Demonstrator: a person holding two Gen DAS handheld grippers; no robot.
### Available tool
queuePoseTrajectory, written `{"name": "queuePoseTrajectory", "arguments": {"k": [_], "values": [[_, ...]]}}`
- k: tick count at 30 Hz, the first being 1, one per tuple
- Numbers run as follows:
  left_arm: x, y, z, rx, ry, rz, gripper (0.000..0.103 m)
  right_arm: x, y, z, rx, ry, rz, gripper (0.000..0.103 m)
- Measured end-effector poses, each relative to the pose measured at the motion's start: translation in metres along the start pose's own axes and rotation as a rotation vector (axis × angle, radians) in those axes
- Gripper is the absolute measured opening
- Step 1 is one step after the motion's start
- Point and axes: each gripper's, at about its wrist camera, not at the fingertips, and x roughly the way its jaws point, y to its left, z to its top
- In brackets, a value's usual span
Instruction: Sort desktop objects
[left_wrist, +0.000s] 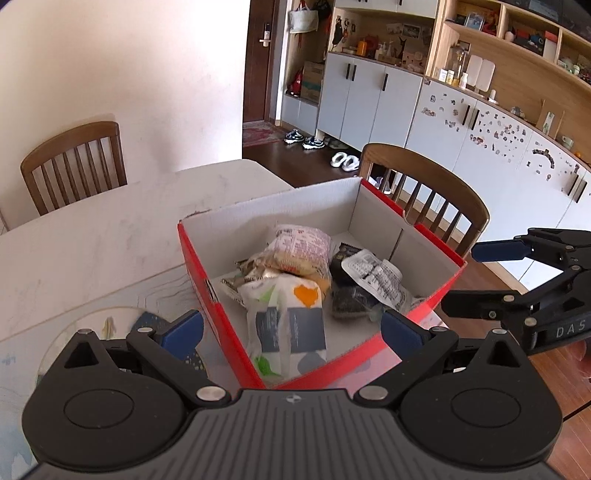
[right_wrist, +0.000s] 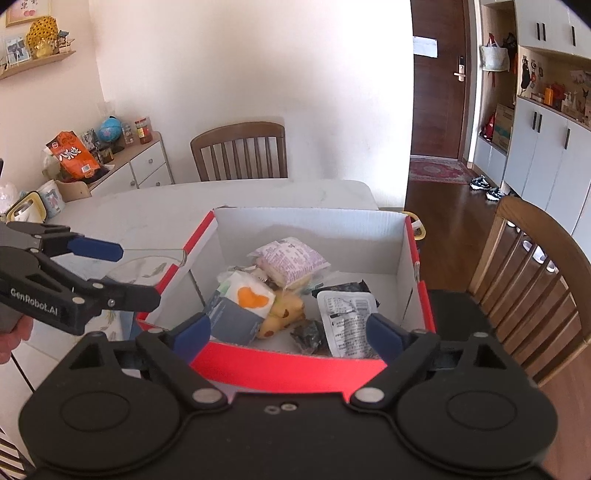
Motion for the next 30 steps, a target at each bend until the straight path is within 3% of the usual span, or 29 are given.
{"name": "queuePoseTrajectory", "arguments": {"k": [5,30], "values": [[-0.007,-0.002,-0.008,-0.017,0.006,-0.016,0.103,-0.003,0.005,-0.005,0.003,-0.005,-0.013,0.092],[-0.030,-0.018,-0.031,-0.010,0.007,0.048,0.103,-0.018,0.013,-0.023,0.060,-0.012,-0.058,0.092]]}}
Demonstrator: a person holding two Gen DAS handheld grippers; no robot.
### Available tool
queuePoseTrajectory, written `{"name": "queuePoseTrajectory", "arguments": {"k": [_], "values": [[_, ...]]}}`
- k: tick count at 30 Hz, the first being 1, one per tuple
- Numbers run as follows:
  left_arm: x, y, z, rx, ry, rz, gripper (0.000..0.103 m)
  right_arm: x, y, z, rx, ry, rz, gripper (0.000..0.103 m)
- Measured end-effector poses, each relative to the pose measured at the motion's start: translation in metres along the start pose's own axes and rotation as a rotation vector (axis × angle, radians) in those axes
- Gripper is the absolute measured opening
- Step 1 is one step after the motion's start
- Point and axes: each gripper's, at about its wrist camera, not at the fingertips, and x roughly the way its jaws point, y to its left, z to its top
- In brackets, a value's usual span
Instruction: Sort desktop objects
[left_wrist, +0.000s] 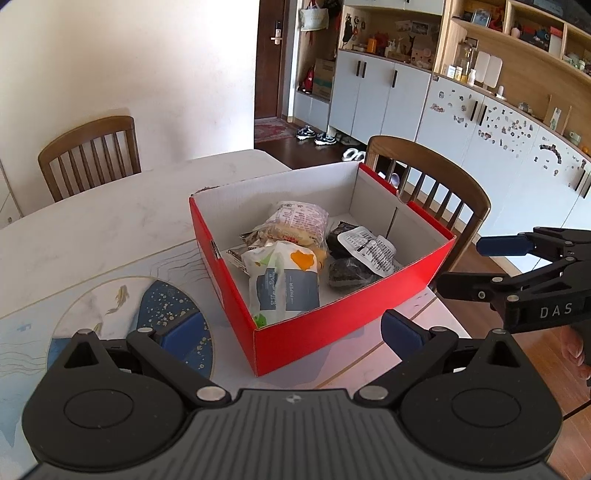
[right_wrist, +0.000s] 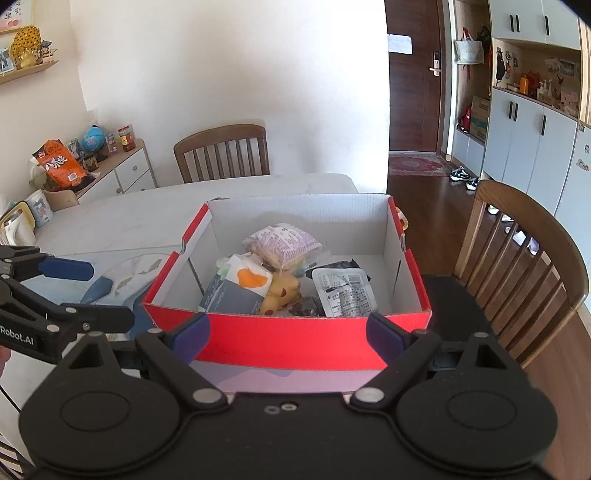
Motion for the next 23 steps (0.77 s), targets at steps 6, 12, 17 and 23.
{"name": "queuePoseTrajectory", "arguments": {"k": [6,12,17,23], "values": [[-0.0010,-0.0017,0.0005,0.001,-0.001,0.003,0.103,-0.0004,0.0011,-0.0011,0.001,0.000,-0.003,0.092],[0.0005,-0.0001,0.0006,-0.001,0.002,0.005,0.103,-0.0009,0.0016,-0.0022,0.005,0.002,-0.003,0.092],[0.0018,0.0012,0.0002,0.002,0.007,0.000,0.103,-0.0011,0.0030,-0.0032,0.007,0.008,-0.009,0.092],[0.0010,0.0036,0.0006,0.002,0.008,-0.008,0.103,-0.0012,0.0030,-0.0027,0.009,0.010,-0.013,0.092]]}}
